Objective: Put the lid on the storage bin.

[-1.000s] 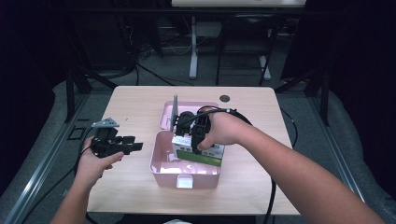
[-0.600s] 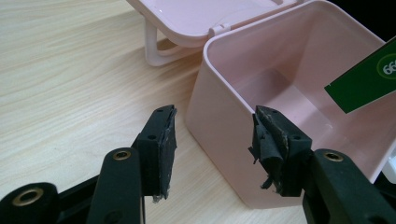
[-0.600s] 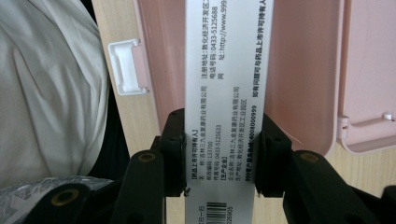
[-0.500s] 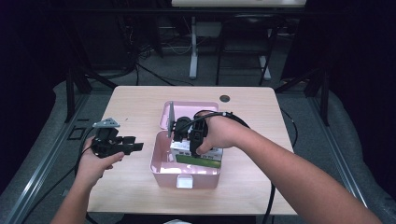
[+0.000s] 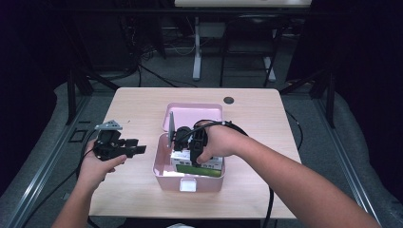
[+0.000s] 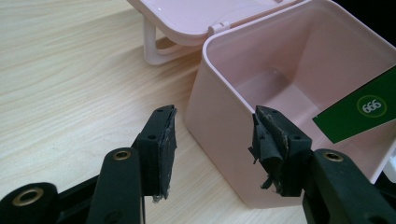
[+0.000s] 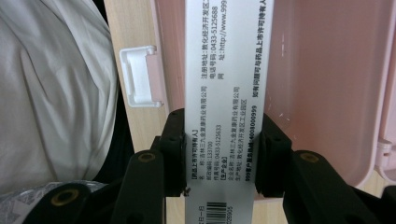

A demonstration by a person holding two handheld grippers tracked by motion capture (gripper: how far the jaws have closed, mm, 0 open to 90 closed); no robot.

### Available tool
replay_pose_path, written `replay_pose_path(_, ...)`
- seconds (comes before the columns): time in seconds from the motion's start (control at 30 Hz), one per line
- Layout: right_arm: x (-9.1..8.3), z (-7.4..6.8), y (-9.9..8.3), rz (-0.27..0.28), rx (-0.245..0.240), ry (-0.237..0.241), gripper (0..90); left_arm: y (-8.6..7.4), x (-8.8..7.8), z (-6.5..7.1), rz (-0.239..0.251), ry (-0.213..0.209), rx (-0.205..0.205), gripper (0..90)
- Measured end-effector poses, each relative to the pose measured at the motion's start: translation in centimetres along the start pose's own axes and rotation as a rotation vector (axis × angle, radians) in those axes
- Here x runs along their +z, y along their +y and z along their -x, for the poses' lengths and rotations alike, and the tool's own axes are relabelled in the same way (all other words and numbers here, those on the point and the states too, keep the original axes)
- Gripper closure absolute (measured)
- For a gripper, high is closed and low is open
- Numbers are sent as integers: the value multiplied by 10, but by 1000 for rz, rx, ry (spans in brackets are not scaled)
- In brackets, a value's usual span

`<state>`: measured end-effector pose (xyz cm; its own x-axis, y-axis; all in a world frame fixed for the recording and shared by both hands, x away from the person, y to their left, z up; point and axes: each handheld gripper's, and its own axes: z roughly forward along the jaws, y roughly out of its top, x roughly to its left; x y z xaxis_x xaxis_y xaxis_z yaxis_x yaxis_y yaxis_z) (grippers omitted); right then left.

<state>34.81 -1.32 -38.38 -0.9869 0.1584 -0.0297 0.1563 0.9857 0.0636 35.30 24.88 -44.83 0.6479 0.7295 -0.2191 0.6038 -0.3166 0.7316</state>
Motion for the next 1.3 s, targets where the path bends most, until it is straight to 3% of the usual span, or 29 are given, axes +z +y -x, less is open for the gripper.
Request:
replay_pose_path(0.4, 18, 1, 0, -6, -27, 19, 617, 0, 0, -1, -3, 0, 2, 494)
replay_pose_path(0.67, 33, 3, -1, -25, -28, 23, 617, -1, 2, -1, 0, 2, -2, 495)
replay_pose_path(1.3, 60, 8, -5, -14, -36, 49, 617, -1, 3, -1, -9, 1, -6, 494)
